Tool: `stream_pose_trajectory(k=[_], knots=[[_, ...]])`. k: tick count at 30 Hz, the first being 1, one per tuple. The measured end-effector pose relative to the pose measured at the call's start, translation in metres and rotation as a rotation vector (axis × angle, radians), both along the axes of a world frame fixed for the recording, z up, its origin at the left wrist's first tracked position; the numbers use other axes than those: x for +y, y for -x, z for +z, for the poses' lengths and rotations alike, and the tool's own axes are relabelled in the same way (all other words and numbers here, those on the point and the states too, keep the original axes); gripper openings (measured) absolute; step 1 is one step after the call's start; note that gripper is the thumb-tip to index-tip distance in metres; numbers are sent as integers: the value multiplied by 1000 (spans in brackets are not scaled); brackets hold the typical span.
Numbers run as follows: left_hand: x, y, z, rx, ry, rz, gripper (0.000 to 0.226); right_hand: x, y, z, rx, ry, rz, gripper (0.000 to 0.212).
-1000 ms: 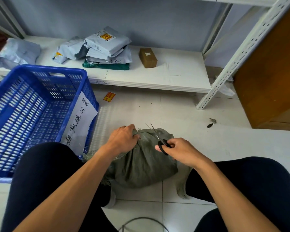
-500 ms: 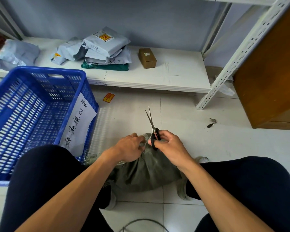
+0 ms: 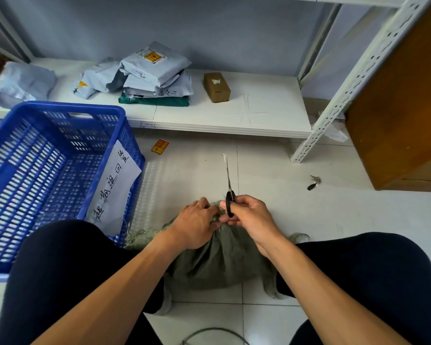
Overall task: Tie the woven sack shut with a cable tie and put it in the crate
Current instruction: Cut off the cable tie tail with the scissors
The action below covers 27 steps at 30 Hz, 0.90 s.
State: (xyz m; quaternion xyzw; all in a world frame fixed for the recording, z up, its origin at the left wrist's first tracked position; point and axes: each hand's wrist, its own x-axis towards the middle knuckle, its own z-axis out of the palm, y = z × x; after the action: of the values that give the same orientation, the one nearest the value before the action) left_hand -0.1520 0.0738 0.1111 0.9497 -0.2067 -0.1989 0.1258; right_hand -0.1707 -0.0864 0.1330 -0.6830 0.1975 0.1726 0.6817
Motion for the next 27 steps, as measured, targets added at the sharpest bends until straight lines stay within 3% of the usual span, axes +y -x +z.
stream_pose_trajectory(k=[5,7,9,12,16,20,23,27], knots=[[-7,4,2,-214,12,123,49,-3,-1,0,1,-7,-57,31],[-13,5,13,-272,11,226,43,-3,-2,-1,1,-16,-83,30],[-15,6,20,-104,29,275,39,-4,-3,-2,-2,-24,-98,29],[-20,21,21,426,106,306,49,-5,-4,-1,-12,-8,-90,28],[-26,36,3,417,-96,352,76,-2,-4,-2,-10,-33,-103,32],[-25,36,-19,315,-112,419,91,1,-1,1,-14,-74,-92,29],[-19,32,-36,192,-1,462,88,1,-1,4,-16,-96,-98,32],[-21,21,-51,200,400,571,72,-3,-2,4,-20,-104,-127,32]])
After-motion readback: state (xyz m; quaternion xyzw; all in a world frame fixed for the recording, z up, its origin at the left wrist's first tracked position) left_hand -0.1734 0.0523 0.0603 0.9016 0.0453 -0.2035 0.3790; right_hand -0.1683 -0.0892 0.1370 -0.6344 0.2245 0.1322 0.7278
